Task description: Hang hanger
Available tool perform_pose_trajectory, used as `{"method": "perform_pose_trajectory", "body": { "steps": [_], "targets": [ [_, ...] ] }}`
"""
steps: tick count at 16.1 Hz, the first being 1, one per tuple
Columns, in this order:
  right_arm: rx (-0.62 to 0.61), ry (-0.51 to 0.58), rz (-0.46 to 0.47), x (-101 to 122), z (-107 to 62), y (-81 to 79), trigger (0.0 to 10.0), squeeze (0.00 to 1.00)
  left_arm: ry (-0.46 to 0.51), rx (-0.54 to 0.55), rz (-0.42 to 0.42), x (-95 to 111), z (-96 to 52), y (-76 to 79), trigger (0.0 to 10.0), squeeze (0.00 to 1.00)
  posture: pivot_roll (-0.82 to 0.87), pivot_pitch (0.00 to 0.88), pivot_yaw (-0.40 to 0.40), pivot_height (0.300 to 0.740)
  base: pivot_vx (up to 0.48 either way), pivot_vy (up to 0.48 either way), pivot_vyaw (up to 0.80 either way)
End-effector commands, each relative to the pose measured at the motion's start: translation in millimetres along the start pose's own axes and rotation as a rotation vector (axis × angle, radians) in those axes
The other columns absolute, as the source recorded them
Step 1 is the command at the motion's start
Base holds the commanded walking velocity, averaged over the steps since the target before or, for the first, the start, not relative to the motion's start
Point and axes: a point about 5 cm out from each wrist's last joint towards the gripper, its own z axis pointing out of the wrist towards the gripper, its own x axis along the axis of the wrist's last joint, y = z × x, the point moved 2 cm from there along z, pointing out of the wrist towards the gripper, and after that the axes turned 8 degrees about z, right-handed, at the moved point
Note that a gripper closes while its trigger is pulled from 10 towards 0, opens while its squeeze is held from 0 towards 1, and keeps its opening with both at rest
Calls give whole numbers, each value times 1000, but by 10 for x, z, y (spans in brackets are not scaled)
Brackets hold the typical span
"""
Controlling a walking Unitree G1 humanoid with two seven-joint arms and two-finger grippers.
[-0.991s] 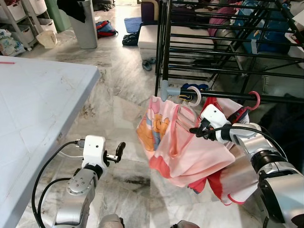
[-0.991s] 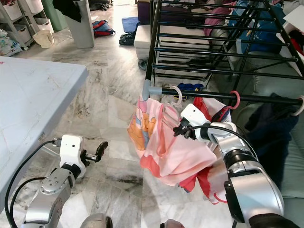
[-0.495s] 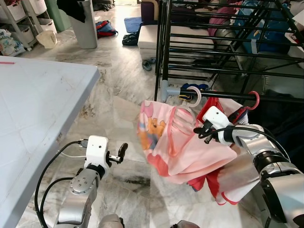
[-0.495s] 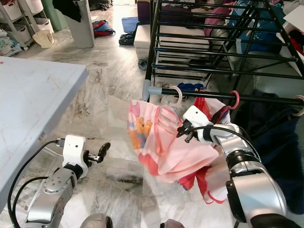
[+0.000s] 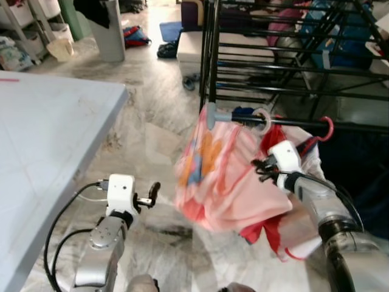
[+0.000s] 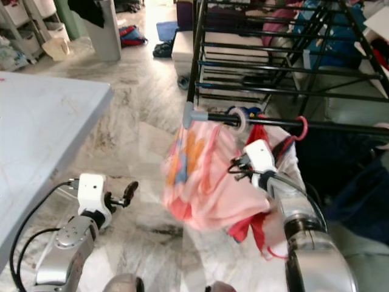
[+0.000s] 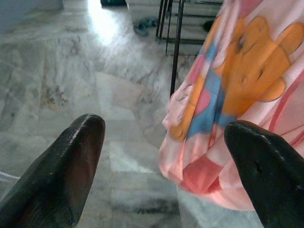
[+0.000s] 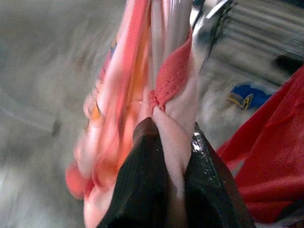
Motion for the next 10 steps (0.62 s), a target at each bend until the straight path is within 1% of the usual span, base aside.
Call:
{"method": "perform_pose_trajectory", "body": {
  "steps": [1, 2, 3, 4, 5, 6, 7, 9, 10],
  "targets": [
    [-70, 155, 32, 208, -76, -62, 0, 0, 42, 2, 7, 95, 53, -10, 10000, 0, 1, 0, -8, 740, 0, 0, 0],
    [-102, 196, 63, 182, -173, -165, 0, 0, 45, 4, -2, 114, 70, -21, 10000, 0, -7, 0, 3, 740, 0, 0, 0],
    [-113, 225, 70, 169, -251, -258, 0, 0, 51, 3, -4, 132, 81, -25, 10000, 0, -15, 0, 11, 740, 0, 0, 0],
    [-122, 236, 74, 123, -350, -372, 3294, 0, 59, -7, -2, 153, 95, -10, 10000, 0, -23, 0, 18, 740, 0, 0, 0],
    [-115, 205, 91, 16, -450, -480, 10000, 0, 63, -18, 3, 161, 110, 15, 10000, 0, -31, 0, 23, 740, 0, 0, 0],
    [-112, 168, 97, -51, -514, -530, 10000, 0, 63, -20, 8, 162, 119, 28, 10000, 0, -31, 0, 23, 740, 0, 0, 0],
    [-128, 45, 115, -262, -658, -535, 10000, 0, 71, -24, 12, 175, 138, 55, 10000, 0, -37, 0, 18, 740, 0, 0, 0],
    [-125, -44, 104, -362, -790, -535, 10000, 0, 74, -12, 3, 184, 152, 52, 10000, 0, -40, 0, 12, 740, 0, 0, 0],
    [-130, -56, 102, -350, -838, -492, 10000, 0, 71, 15, -24, 179, 154, 37, 10000, 0, -42, 0, 9, 740, -341, 0, 0]
  ]
}}
